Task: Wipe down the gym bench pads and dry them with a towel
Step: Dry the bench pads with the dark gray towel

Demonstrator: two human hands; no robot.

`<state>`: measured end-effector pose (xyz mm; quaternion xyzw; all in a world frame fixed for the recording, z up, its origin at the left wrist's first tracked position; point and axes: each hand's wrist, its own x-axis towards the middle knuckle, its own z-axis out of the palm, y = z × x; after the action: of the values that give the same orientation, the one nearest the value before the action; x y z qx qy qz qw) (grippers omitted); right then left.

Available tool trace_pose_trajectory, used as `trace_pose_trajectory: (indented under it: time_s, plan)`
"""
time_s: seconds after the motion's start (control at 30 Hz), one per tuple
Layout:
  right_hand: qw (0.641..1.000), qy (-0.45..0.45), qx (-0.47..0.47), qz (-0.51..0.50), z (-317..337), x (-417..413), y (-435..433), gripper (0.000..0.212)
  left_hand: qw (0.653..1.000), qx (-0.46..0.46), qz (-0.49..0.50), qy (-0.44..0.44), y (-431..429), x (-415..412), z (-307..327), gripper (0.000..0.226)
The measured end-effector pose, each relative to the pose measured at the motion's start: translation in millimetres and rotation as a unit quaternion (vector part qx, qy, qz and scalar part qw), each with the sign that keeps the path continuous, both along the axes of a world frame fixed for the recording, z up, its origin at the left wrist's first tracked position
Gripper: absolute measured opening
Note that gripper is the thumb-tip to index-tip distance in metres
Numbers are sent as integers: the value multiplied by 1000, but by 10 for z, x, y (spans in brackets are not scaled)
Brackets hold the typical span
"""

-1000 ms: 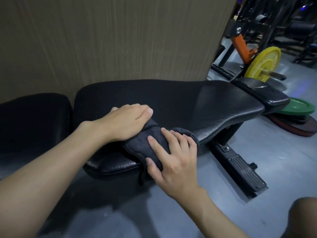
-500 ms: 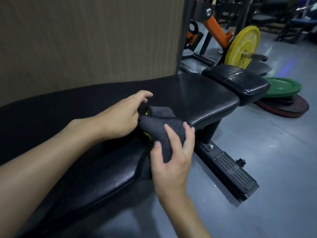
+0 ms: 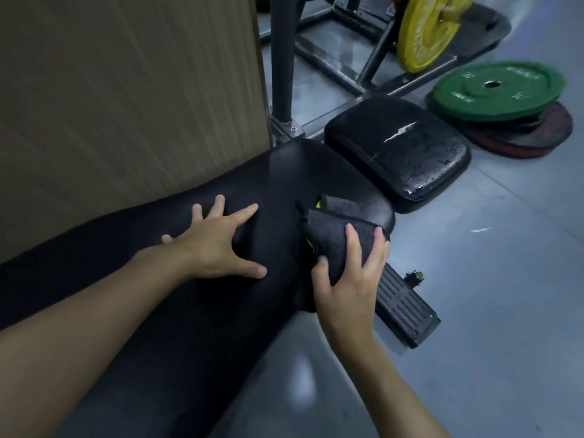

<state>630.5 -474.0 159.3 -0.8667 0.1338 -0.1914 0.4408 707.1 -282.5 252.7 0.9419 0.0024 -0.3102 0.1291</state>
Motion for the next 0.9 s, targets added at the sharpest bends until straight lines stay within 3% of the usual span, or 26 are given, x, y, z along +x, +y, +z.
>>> trace_pose_trajectory:
  time_s: [0.27,0.47,0.6,0.77,0.9]
  plan:
    - [980,102,-171,23,308,452,-450,68,995,15,93,36,-233,240,78,123]
    - [916,266,-284,95,558,901,-603,77,994,26,94,56,-272,287,33,125]
    - [865,267,-391,166,678,1415,-486,81,994,36,84,60,-260,309,-7,125]
    - [828,277,-422,245,679,2149,-50,83,995,58,57,56,-248,336,-18,123]
    - [803,257,-479,245,741,2120,-150,82,998,34,48,-2,-61,297,43,109]
